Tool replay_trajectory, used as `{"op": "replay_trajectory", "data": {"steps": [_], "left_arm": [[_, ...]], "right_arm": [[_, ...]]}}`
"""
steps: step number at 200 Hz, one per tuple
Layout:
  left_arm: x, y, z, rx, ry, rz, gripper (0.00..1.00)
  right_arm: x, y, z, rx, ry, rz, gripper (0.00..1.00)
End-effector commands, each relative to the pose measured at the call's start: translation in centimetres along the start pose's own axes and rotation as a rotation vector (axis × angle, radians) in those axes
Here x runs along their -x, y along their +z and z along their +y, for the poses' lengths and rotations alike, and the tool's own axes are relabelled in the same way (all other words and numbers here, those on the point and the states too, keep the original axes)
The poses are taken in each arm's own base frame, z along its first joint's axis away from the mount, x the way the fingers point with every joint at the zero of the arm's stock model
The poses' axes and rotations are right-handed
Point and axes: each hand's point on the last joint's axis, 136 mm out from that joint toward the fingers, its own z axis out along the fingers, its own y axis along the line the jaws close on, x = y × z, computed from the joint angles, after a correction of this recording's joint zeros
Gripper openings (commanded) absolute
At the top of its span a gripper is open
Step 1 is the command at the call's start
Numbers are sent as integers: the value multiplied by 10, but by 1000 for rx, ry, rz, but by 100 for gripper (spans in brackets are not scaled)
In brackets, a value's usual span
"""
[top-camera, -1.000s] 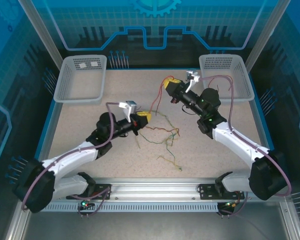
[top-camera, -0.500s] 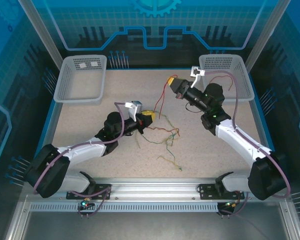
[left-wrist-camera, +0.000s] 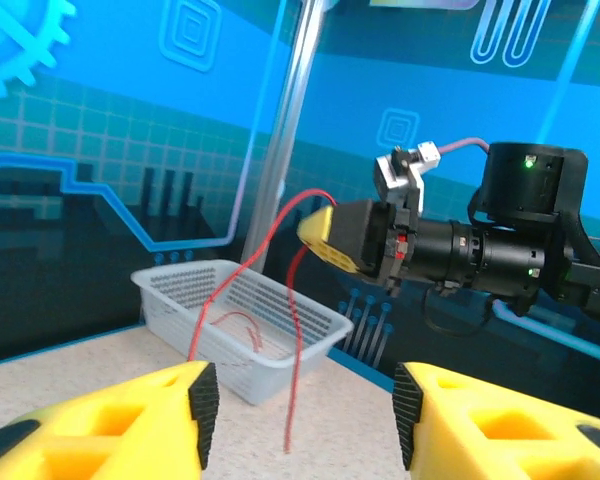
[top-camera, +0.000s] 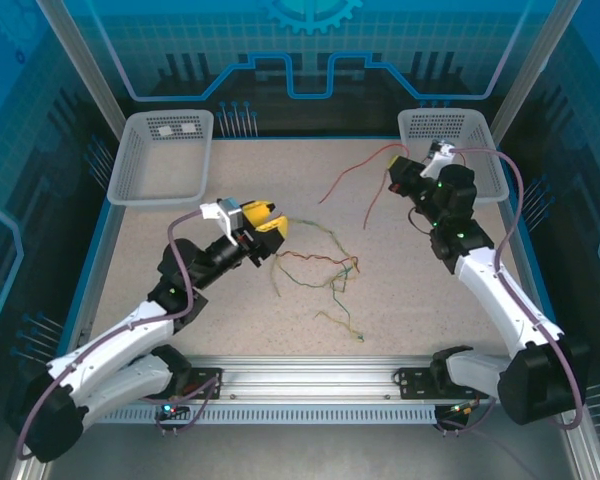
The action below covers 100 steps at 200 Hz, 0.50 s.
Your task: Untangle the cables
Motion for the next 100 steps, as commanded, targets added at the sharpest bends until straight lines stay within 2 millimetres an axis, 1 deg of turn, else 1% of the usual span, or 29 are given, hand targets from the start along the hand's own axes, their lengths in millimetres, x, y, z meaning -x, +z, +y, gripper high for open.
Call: {"op": "replay_trajectory", "data": {"steps": [1, 4, 9, 42, 57, 75, 100], "left_arm": [[-20, -14, 19, 102, 36, 39, 59], [-20, -16, 18, 103, 35, 30, 61], [-20, -18, 19, 107, 30, 20, 62], [-31, -19, 19, 101, 4, 56, 62], [-33, -19, 20, 101, -5, 59, 62], [-37, -16, 18, 86, -13, 73, 62], [-38, -14, 18, 81, -32, 75, 61]], "right_arm": [[12, -9, -43, -122, -2, -27, 0], [16, -10, -48, -133, 3, -34, 0], [21, -12, -57, -155, 13, -41, 0], [62, -29, -117, -355, 21, -165, 0], [79, -31, -142, -418, 46, -191, 0], [93, -26, -166, -462, 64, -204, 0], [108, -9, -195, -482, 105, -225, 0]]}}
